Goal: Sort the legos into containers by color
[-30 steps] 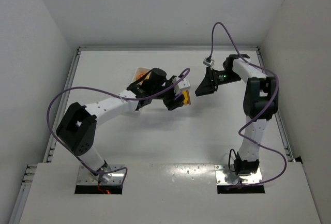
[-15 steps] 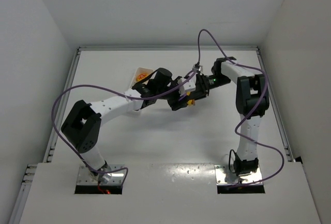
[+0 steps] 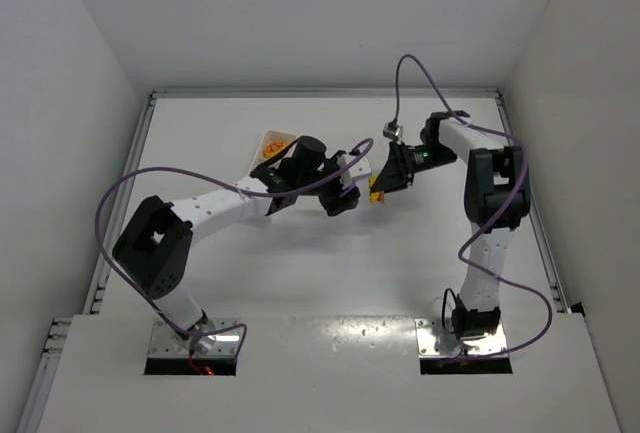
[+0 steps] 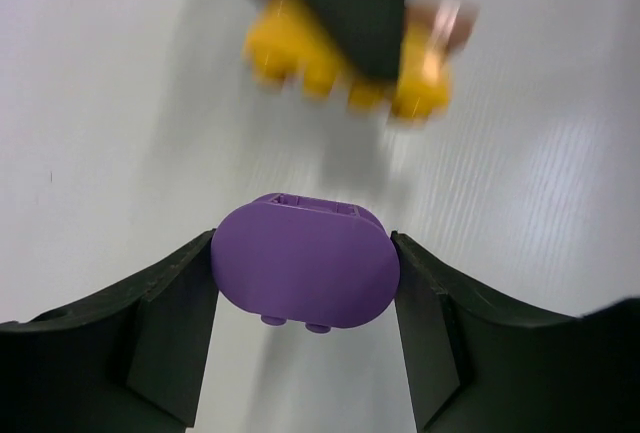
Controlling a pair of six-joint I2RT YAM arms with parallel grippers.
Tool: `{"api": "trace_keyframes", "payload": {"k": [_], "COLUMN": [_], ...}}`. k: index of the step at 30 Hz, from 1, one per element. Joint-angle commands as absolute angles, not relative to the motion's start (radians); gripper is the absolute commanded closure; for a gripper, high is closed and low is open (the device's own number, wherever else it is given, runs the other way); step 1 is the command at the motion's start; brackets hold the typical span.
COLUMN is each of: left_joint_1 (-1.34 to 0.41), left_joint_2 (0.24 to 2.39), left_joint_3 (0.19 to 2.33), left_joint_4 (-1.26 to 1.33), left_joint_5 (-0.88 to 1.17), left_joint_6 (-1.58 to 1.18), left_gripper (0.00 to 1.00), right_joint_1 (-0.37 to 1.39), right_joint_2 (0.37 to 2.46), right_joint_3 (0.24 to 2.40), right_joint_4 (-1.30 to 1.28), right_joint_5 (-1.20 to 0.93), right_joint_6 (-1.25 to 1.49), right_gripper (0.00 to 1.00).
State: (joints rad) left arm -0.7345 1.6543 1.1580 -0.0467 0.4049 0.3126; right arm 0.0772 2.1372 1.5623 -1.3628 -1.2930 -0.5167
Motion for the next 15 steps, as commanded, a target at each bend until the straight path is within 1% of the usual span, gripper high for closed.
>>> {"api": "trace_keyframes", "payload": {"k": [1, 6, 9, 10, 15], "left_joint_1": [-0.661, -0.569, -0.503, -0.491, -0.46], "left_joint_2": [1.582, 1.49, 1.425, 1.41, 1.344], "left_joint_3": [1.111, 1.078, 1.078, 1.078, 0.997], "left_joint_4": [-0.08, -0.123, -0.185, -0.198, -0.238], "left_joint_5": [0.37, 0.298, 0.238, 0.21, 0.114], "left_joint_6": [0.313, 0.295, 0.197, 0.183, 0.152], "left_gripper": [0.72, 0.72, 0.72, 0.73, 0.73], "right_joint_1": [0.005, -0.055, -0.064, -0.064, -0.064], "right_joint_2": [2.033, 1.967, 1.925, 1.907, 1.872], "right_joint_3": [1.549, 1.516, 1.493, 1.493, 1.465], "right_joint_4": [-1.399, -1.385, -1.362, -1.353, -1.278], "right_joint_5": [-1.306, -1.305, -1.284, -1.284, -1.255], "right_joint_6": [-0.575, -0.575, -0.563, -0.563, -0.483], "right_gripper": [1.0, 1.0, 1.0, 1.0, 1.0]}}
